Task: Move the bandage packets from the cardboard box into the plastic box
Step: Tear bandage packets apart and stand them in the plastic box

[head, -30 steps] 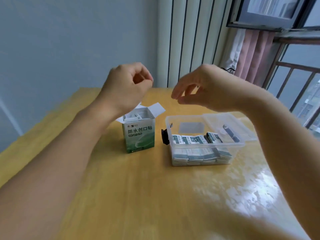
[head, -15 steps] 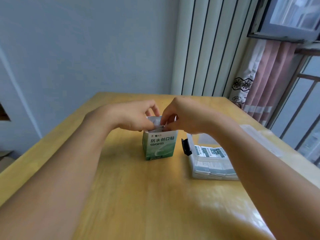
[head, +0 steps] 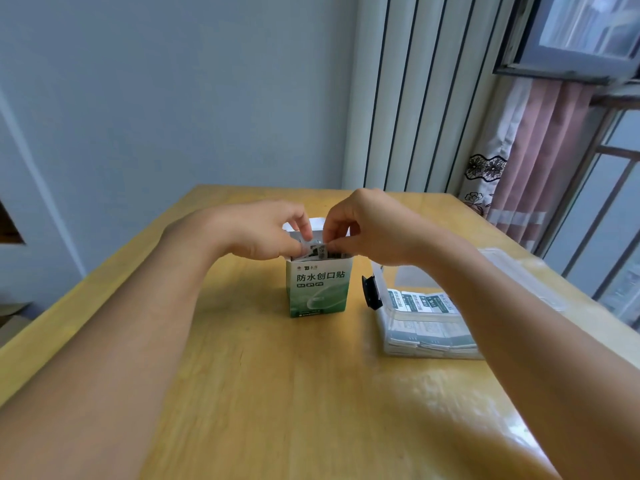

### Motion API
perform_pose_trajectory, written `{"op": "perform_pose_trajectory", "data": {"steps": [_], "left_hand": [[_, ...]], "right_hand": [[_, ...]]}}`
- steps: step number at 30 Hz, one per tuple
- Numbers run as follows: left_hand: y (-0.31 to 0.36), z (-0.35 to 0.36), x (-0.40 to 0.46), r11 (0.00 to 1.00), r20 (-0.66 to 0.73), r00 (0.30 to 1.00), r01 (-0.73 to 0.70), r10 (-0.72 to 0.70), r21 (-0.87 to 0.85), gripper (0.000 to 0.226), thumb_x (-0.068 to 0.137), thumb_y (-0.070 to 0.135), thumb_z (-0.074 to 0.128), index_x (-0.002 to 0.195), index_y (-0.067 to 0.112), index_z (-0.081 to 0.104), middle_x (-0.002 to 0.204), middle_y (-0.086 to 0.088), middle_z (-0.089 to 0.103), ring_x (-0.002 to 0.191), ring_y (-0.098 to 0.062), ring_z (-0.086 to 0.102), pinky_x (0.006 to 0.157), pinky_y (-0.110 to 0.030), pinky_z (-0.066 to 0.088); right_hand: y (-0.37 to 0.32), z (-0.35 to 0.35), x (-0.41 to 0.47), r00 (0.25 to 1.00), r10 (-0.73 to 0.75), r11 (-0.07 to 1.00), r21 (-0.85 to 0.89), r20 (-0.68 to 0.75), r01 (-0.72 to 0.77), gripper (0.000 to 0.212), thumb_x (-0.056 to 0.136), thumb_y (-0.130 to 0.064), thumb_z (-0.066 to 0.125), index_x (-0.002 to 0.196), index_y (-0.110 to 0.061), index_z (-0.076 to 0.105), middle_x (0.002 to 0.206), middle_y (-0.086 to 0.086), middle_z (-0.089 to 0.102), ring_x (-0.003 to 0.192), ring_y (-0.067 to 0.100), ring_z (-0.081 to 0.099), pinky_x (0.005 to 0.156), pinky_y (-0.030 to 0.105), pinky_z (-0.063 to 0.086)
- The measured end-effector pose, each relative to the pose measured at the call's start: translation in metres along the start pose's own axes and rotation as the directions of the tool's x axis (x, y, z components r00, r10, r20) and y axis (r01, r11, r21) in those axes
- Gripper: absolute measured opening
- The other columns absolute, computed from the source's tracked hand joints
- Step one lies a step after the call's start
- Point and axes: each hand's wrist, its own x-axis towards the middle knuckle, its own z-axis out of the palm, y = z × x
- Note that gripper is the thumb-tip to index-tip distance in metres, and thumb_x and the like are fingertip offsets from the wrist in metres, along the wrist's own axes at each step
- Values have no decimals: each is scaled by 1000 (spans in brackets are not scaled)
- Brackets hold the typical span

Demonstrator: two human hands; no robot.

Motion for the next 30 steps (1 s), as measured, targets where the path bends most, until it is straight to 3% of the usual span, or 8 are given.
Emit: {"op": "perform_pose_trajectory", "data": {"steps": [8,12,16,18,22,24,26,30], "left_hand": [[0,-2,3,996,-30,998,-51,54,73,16,91,43,70,105,40,65,132,10,51,121,-16,51,104,-42,44],[2,-1,4,992,-157,981,-109,117,59,4,90,39,72,87,39,69,130,21,50,92,-1,52,78,-22,38],[2,0,11,976,-286,940,-210,184,-62,5,91,34,72,88,30,72,121,16,63,110,-9,57,96,-31,44],[4,0,10,947,-333,924,-260,187,-187,8,95,30,68,90,25,70,108,9,72,104,-12,64,89,-32,48],[17,2,8,827,-387,905,-348,175,-440,19,103,27,55,101,11,65,91,2,77,84,-16,73,73,-30,57],[28,6,5,701,-355,923,-351,148,-621,24,105,27,49,108,5,60,90,-3,76,78,-18,75,60,-26,56],[38,12,3,564,-302,944,-324,136,-759,28,106,28,45,115,4,56,93,-12,76,82,-27,76,61,-34,60],[57,27,-2,466,-255,961,-277,111,-841,28,109,32,37,115,11,56,79,-10,75,73,-27,75,54,-34,59]], "right_hand": [[7,-3,1,999,-9,999,38,-47,11,7,91,-18,70,86,-22,68,77,-10,69,68,5,65,57,13,48],[11,-12,-1,993,0,996,85,-121,10,3,92,-16,68,90,-18,69,81,-7,70,70,3,63,62,10,47],[10,-25,-7,985,44,992,127,-169,-22,7,97,-16,62,90,-15,62,72,-5,67,48,4,59,50,18,49],[9,-33,-9,974,78,984,172,-212,-41,8,99,-15,58,92,-11,61,73,0,69,46,13,62,47,27,53],[7,-46,-13,944,123,944,328,-307,-16,11,101,-10,54,91,-7,57,76,3,66,50,12,64,51,32,57],[5,-53,-16,937,145,913,408,-317,-3,13,101,-8,54,88,-7,57,83,7,67,59,14,66,54,33,60],[4,-57,-18,939,178,885,465,-295,-22,13,100,-8,56,88,-6,58,87,10,68,65,19,67,57,31,61],[6,-60,-20,939,198,862,507,-282,-29,4,96,-6,62,93,-3,64,84,10,68,62,16,66,57,28,60]]}}
